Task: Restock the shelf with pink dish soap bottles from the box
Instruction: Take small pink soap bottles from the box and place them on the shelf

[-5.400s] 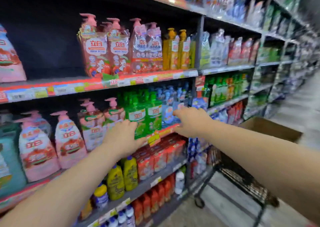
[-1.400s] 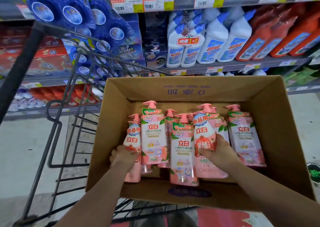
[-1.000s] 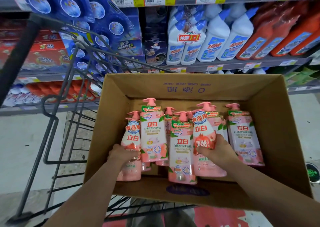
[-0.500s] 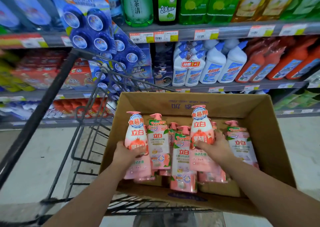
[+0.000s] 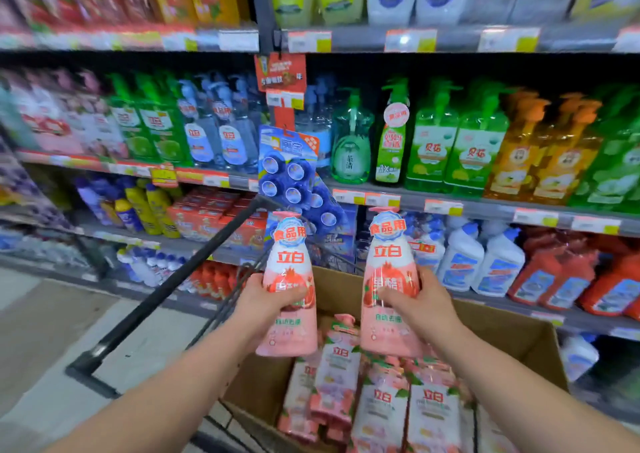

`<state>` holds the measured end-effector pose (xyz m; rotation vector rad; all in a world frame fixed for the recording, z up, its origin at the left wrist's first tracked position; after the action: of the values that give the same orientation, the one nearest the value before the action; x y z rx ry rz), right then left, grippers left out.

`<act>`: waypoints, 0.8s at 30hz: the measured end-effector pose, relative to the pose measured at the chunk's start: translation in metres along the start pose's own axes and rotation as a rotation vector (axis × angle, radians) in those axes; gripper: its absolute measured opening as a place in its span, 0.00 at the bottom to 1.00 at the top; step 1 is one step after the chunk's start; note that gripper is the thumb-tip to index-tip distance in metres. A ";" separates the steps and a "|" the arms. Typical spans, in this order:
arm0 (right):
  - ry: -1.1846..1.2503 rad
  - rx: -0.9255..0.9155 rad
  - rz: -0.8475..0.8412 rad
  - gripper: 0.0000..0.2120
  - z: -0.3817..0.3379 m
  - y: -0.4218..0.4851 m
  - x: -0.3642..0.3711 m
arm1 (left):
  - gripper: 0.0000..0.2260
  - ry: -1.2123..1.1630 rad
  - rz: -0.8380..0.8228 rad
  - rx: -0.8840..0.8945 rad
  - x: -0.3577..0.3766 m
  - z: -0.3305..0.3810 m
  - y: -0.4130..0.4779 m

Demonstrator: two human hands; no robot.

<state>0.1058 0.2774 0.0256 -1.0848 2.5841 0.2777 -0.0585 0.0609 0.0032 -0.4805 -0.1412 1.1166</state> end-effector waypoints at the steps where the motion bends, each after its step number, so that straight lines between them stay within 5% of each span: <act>1: 0.016 -0.033 -0.023 0.22 -0.013 0.001 0.005 | 0.12 -0.026 0.020 0.024 -0.009 0.007 -0.008; 9: 0.207 -0.147 -0.175 0.19 -0.095 -0.006 0.067 | 0.13 -0.227 0.136 0.083 -0.084 0.030 -0.057; 15: 0.222 -0.218 -0.299 0.19 -0.155 -0.022 0.130 | 0.24 -0.302 0.193 0.120 -0.165 0.033 -0.076; 24: 0.214 -0.335 -0.442 0.22 -0.253 -0.063 0.300 | 0.24 -0.378 0.325 0.164 -0.350 0.022 -0.087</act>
<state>-0.1023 -0.0387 0.1466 -1.8565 2.4358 0.5189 -0.1491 -0.2736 0.1060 -0.1424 -0.3070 1.5197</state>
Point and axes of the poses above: each hand's wrist, its own y-axis towards the middle knuckle, its own x-axis out of the palm, z = x × y, the point moved 7 cm from there along y, towards the middle knuckle, and after that the axes turned 10 degrees about -x, right-handed, at the moved point
